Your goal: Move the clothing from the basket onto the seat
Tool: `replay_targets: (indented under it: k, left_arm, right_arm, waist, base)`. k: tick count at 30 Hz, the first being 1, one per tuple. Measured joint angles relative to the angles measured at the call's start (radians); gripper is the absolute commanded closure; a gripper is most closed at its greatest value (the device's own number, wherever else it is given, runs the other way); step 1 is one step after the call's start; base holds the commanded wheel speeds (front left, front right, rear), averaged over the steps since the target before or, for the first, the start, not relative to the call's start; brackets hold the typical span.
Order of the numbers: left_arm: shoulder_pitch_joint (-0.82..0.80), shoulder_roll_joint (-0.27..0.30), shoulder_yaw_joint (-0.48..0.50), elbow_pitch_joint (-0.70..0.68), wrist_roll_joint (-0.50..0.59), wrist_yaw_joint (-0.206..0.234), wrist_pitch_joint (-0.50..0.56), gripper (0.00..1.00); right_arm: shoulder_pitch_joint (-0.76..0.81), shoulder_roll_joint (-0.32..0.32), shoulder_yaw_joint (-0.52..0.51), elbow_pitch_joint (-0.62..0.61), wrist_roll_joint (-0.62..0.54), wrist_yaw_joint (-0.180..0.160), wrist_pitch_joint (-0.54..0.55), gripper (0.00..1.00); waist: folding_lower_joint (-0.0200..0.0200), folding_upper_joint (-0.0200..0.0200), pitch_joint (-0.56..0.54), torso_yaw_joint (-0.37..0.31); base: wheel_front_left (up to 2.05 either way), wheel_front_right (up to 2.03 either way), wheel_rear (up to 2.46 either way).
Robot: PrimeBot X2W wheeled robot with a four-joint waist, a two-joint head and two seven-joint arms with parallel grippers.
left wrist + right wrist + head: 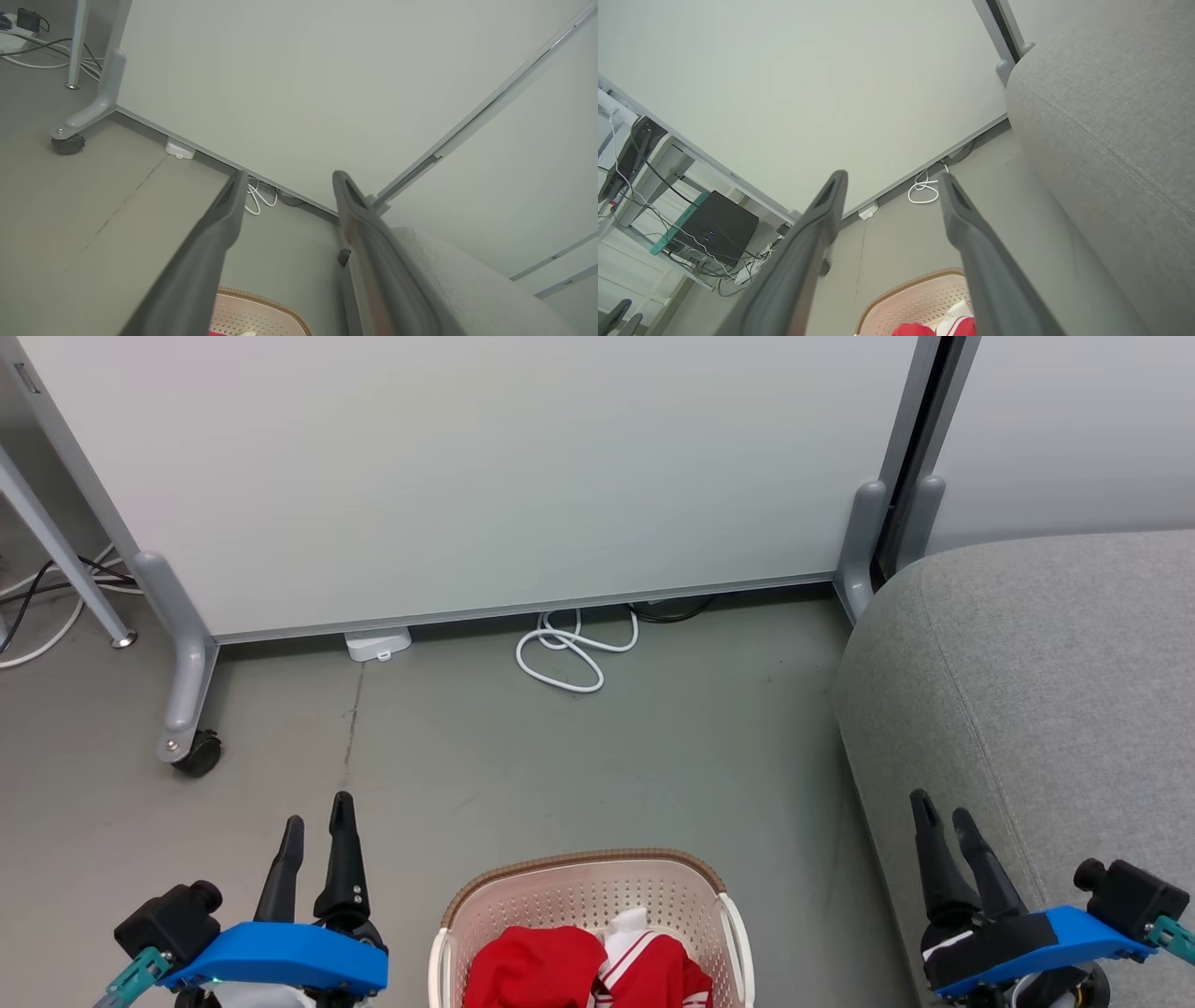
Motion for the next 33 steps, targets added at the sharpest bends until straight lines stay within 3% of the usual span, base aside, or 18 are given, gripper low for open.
replay_targets:
  k: [33]
  left_arm:
    - [-0.008,0.005,-0.039,0.037,0.326,0.002,-0.083,0.0]
  right_arm:
    - [0.0,-0.003,0.026,-0.006,-0.338,0.001,-0.05,0.0]
  waist:
    - [0.0,0.0,-0.011,0.01]
  base:
    - [0.0,0.0,0.0]
